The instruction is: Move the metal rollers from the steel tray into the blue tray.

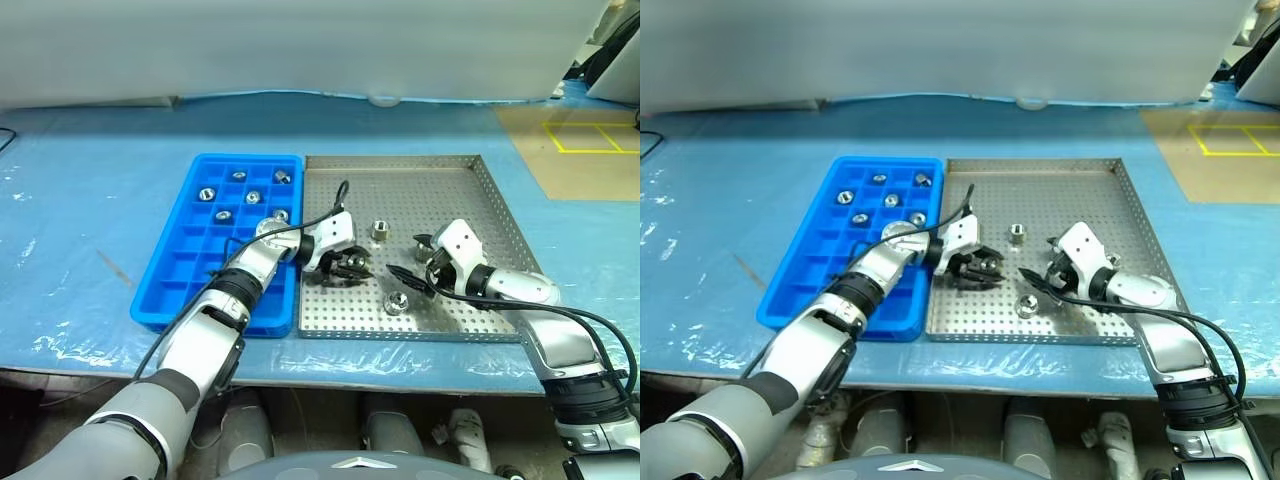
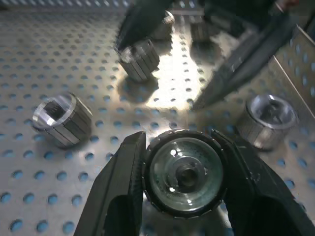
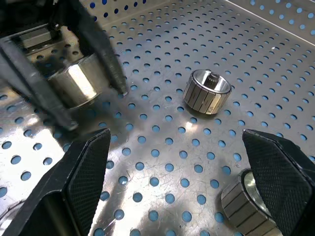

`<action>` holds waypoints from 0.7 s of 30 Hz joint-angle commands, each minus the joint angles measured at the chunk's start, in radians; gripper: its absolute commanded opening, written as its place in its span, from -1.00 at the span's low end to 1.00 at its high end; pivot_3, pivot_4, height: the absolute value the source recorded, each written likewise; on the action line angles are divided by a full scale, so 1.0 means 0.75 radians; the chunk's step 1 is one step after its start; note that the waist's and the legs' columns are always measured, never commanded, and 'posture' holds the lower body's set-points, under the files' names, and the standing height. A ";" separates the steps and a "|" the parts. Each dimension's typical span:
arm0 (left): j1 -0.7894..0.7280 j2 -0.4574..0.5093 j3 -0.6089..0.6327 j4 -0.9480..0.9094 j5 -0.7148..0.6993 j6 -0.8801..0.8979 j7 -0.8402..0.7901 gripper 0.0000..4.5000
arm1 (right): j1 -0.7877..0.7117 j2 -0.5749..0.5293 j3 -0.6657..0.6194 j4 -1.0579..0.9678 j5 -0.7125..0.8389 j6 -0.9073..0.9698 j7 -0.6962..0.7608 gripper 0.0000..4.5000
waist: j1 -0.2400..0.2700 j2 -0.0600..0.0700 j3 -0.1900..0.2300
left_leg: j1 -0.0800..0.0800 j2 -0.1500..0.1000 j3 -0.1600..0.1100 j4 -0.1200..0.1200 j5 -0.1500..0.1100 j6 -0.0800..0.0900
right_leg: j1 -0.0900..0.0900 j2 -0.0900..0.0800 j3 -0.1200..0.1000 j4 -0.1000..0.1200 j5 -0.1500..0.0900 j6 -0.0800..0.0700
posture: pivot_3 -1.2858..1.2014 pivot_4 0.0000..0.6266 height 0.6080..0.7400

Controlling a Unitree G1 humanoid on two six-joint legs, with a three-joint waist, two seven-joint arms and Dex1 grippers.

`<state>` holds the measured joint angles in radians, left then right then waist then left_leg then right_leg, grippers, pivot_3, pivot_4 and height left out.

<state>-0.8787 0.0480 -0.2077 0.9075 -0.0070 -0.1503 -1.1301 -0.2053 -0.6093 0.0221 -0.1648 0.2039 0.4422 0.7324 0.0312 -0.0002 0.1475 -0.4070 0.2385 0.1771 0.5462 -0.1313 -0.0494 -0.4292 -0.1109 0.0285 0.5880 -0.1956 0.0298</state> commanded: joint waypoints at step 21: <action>0.877 -0.029 0.483 -1.455 -0.001 0.272 1.327 -0.23 | -0.824 0.436 0.237 0.735 0.210 -0.122 0.609 1.00 | 0.167 -0.007 0.005 | -0.021 0.007 -0.006 -0.001 -0.001 0.001 | -0.016 0.001 -0.014 0.000 0.000 -0.002 | 0.39 -0.52 1.00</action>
<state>-0.2304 0.0296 0.1193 -0.1049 -0.0383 0.0361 -0.2173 -0.7887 -0.2970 0.1869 0.3685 0.3686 0.3903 1.1520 0.1564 -0.0058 0.1512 -0.4236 0.2435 0.1711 0.5452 -0.1314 -0.0493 -0.4412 -0.1097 0.0171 0.5883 -0.1959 0.0285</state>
